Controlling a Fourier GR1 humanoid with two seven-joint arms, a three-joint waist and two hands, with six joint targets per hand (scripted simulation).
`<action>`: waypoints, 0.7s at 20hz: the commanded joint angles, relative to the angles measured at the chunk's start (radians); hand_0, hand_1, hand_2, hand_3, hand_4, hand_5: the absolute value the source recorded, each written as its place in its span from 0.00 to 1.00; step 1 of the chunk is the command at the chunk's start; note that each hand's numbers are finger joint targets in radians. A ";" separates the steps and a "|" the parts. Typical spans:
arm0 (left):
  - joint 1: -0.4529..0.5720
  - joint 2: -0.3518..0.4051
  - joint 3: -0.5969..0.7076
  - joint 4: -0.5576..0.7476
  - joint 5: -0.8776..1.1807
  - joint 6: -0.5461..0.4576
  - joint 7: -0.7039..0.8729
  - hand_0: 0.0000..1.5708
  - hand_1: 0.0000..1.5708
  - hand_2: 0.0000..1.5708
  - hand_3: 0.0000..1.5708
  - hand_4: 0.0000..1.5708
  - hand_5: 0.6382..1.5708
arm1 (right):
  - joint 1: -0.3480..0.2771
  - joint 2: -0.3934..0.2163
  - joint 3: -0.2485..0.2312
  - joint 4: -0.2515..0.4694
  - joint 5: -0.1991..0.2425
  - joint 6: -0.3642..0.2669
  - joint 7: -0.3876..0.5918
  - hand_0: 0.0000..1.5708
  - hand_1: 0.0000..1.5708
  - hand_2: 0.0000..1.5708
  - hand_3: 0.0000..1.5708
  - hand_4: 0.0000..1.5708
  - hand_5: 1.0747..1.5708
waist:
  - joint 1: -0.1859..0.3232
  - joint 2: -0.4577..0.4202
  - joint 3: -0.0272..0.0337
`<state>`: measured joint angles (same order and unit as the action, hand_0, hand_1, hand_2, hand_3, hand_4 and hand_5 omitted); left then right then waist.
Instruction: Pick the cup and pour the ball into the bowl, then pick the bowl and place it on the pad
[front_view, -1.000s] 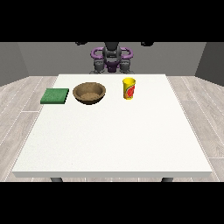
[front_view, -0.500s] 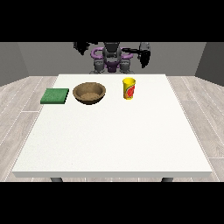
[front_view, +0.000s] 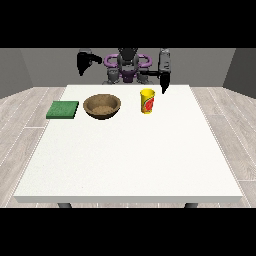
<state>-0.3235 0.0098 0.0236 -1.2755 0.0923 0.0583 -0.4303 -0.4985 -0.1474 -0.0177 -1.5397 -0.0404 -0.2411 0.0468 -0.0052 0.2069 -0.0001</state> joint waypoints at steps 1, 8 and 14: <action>-0.020 -0.003 0.025 0.132 -0.026 0.011 -0.116 0.00 0.00 0.00 0.00 0.00 0.96 | -0.012 -0.017 -0.023 0.048 0.007 0.024 -0.046 0.00 0.00 0.27 0.37 0.42 0.99 | -0.014 0.017 -0.0001; -0.112 0.030 0.088 0.348 0.000 -0.003 -0.216 0.00 0.00 0.00 0.00 0.00 0.96 | -0.053 -0.026 -0.057 0.075 -0.010 0.044 -0.026 0.00 0.00 0.26 0.39 0.41 0.99 | -0.044 -0.003 -0.0002; -0.132 -0.008 0.086 0.479 -0.015 0.066 -0.330 0.00 0.00 0.00 0.00 0.00 0.95 | -0.046 -0.039 -0.055 0.070 -0.014 0.082 -0.032 0.00 0.00 0.23 0.35 0.41 0.99 | -0.086 0.008 -0.0004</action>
<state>-0.4494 0.0274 0.1117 -0.8895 0.0853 0.0845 -0.6684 -0.5372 -0.1857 -0.0769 -1.4601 -0.0552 -0.1707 0.0076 -0.0664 0.2098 -0.0002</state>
